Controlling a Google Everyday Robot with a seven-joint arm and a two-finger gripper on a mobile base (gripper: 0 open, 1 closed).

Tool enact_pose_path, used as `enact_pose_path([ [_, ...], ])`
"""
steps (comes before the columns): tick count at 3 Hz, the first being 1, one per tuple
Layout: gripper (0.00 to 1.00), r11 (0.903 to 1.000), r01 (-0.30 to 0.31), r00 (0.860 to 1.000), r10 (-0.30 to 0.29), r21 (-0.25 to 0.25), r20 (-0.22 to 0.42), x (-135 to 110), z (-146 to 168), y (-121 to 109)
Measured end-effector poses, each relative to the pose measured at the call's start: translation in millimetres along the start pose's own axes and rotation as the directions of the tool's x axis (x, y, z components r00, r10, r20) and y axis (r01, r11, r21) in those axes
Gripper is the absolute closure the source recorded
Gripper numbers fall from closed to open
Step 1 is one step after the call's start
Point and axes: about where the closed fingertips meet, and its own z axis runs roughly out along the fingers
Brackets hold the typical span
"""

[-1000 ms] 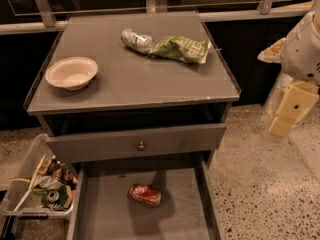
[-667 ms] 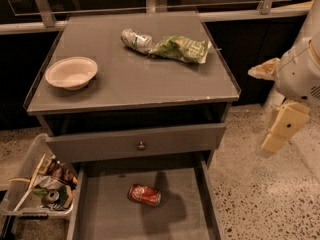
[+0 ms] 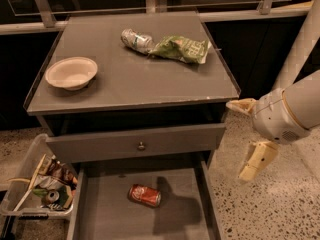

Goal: Pick coke can from middle drawer and place on counter

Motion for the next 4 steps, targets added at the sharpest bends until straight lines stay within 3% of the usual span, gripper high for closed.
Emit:
enact_pose_path([
  [1,0.00,1.0000,0.000,1.000,0.000,0.000,0.000,0,0,0],
  [3,0.00,0.9946,-0.050,0.998,0.053,-0.091,0.037,30,83,20],
  [4,0.00,0.9941,-0.061,0.996,0.067,-0.090,0.056,53,130,27],
])
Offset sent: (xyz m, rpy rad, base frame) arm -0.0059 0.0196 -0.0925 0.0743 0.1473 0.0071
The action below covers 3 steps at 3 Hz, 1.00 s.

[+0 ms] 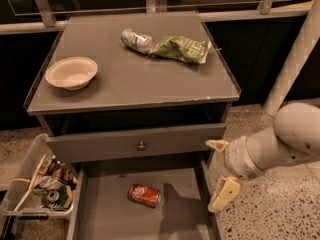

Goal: Pick coke can from middle drawer and place on counter

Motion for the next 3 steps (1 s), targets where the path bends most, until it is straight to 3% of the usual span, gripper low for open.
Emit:
enact_pose_path([
  [1,0.00,0.9982,-0.043,0.999,0.042,0.042,0.028,30,45,-9],
  [2,0.00,0.9979,-0.042,0.998,0.040,0.048,0.041,27,49,-7],
  [3,0.00,0.9980,-0.027,0.993,0.020,0.057,0.116,25,70,-19],
])
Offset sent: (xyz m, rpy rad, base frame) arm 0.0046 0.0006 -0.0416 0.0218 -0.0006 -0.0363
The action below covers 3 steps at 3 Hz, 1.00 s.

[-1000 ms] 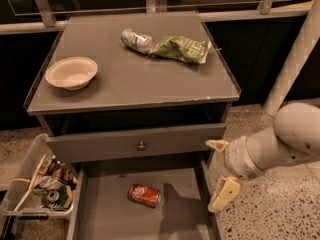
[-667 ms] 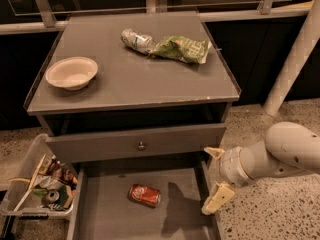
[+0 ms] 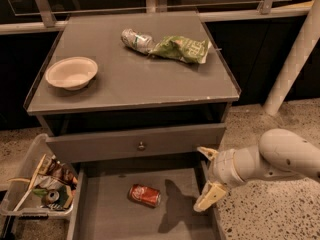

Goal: Pick coke can from middle drawer and place on counter

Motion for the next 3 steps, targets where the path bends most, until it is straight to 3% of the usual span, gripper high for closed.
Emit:
enact_pose_path([
  [2,0.00,0.9998,-0.017,0.989,0.016,0.005,0.144,43,103,-35],
  [3,0.00,0.9997,-0.024,0.989,0.023,0.002,0.145,43,105,-34],
])
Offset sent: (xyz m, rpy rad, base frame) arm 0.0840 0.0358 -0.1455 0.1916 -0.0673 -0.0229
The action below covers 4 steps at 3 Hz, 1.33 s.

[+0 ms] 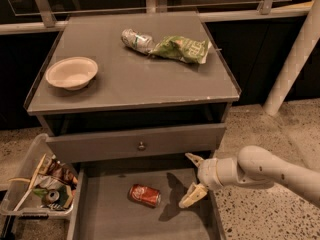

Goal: Pick coke can from middle drawer and place on counter

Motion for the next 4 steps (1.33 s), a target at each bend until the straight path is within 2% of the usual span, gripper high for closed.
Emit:
enact_pose_path([
  [1,0.00,0.9967,-0.057,0.998,0.057,-0.058,0.007,8,34,20],
  [2,0.00,0.9890,-0.093,0.996,0.092,-0.115,-0.018,18,76,46],
  [3,0.00,0.9888,-0.098,0.994,0.092,-0.112,-0.057,25,106,55],
  [4,0.00,0.9970,-0.053,0.993,0.047,-0.055,-0.110,24,129,51],
])
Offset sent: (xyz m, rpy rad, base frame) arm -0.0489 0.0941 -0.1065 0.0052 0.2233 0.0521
